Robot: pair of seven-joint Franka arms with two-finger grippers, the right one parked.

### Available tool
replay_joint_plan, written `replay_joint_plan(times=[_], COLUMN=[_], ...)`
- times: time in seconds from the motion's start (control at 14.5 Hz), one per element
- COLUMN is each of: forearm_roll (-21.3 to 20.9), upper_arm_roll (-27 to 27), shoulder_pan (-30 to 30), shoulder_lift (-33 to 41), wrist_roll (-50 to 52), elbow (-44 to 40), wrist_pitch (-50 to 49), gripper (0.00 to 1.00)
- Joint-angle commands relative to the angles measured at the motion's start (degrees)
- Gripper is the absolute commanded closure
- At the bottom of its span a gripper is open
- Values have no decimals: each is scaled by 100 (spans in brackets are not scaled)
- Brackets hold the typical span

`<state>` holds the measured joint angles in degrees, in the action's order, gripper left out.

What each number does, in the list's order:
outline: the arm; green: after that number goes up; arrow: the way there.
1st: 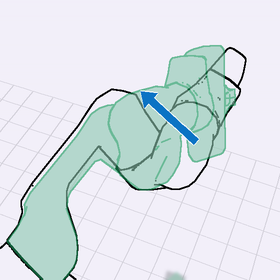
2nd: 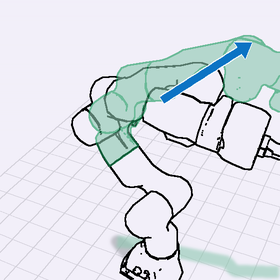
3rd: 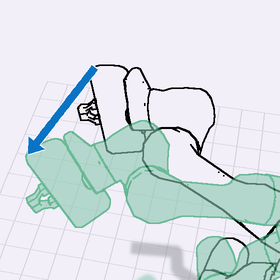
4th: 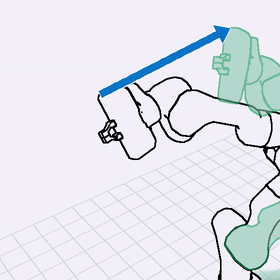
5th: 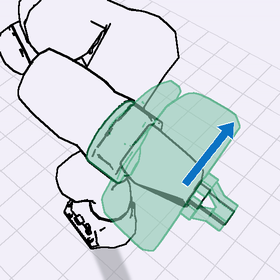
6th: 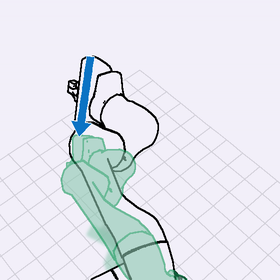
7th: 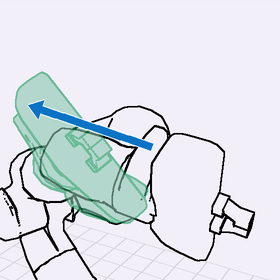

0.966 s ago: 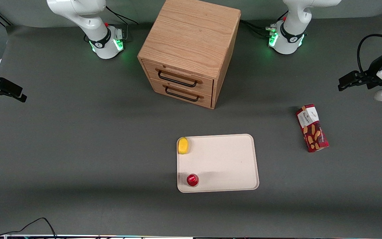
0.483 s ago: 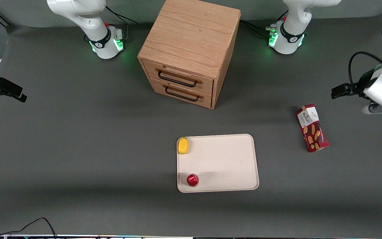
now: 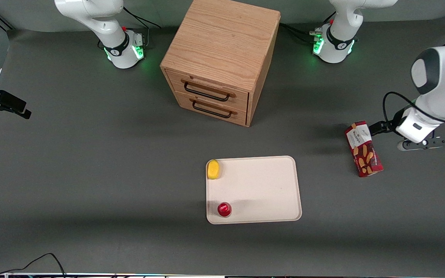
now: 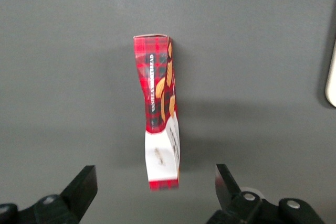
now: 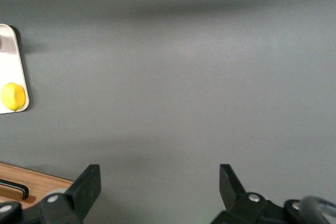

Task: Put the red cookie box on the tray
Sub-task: 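Move the left gripper down over the red plaid shortbread box, then close the left gripper on the shortbread box's end and lift it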

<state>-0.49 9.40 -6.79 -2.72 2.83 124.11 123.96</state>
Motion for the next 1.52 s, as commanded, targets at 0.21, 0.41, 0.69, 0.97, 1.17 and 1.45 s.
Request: replay_joint_plan(times=[0.21, 0.41, 0.69, 0.97, 1.17, 1.45], forearm_roll=[101, 172, 198, 207, 207, 277], upper_arm_roll=[9, 9, 0, 0, 0, -26], shoulder_pan=[2, 11, 11, 2, -7, -59], shoulder_lift=[-702, -1229, -1468, -1407, -1319, -898], wrist_roll=[-291, -309, -309, -300, -291, -256], elbow=[868, 957, 1098, 1124, 1115, 1037], wrist_pitch=[2269, 3105, 3661, 3644, 3582, 2882], gripper=[0, 0, 91, 100, 100, 100])
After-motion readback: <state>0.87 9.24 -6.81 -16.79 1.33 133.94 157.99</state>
